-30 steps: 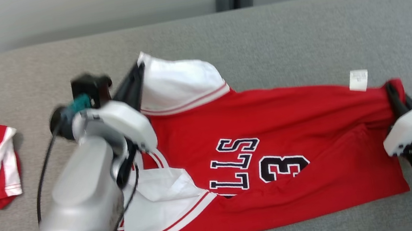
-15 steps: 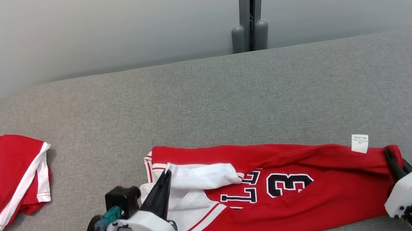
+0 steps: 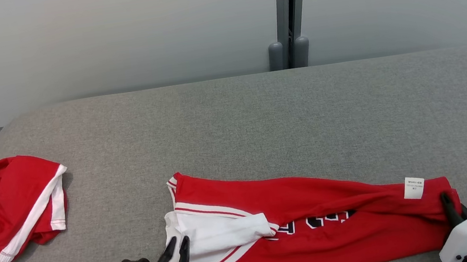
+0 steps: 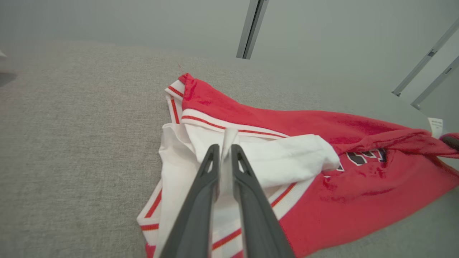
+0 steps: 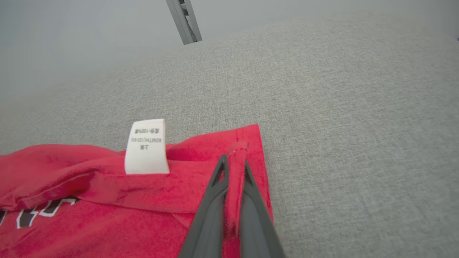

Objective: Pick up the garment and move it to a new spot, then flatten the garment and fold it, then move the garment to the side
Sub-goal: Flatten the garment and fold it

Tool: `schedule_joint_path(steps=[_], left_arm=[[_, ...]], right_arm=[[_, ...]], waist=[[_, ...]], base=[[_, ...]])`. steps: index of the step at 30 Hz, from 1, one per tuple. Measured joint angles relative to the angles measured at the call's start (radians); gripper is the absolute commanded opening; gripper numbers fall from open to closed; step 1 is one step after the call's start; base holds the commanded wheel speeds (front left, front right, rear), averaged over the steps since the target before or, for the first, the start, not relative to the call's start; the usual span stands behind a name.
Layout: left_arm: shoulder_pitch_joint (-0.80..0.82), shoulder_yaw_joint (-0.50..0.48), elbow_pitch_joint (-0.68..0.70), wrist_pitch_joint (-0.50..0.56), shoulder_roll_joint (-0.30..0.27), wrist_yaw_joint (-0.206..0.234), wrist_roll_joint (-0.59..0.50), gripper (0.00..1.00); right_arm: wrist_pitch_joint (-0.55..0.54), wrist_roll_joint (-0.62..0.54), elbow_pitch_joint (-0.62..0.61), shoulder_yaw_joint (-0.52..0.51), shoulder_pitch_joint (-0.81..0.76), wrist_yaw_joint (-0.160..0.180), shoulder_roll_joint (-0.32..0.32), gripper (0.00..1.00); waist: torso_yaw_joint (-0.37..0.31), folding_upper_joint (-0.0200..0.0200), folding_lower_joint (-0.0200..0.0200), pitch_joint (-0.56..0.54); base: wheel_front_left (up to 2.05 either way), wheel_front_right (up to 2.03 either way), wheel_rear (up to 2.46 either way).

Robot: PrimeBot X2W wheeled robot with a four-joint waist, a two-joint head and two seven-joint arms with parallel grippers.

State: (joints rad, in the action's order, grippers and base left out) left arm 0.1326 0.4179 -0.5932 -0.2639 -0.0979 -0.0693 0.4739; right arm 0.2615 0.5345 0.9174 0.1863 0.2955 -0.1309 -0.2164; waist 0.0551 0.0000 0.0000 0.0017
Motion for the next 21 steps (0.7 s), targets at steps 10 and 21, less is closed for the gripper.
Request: schedule_joint_path(steps=[10,21], left_arm=[[-0.066,-0.128,0.113,0.0,0.021,0.053,-0.136,1.0],[-0.08,-0.178,0.125,0.0,0.046,0.021,-0.19,1.0]], right_arm=[[0.0,0.003,0.002,-0.041,0.0,0.0,0.016,1.0],[-0.024,0.044,0.129,0.012,0.033,0.002,0.036,0.0]], waist=[[0.006,0.0,0.0,0.017],[0.03,0.0,0.0,0.039]], base=[[0.0,0.0,0.0],[0.0,0.0,0.0]])
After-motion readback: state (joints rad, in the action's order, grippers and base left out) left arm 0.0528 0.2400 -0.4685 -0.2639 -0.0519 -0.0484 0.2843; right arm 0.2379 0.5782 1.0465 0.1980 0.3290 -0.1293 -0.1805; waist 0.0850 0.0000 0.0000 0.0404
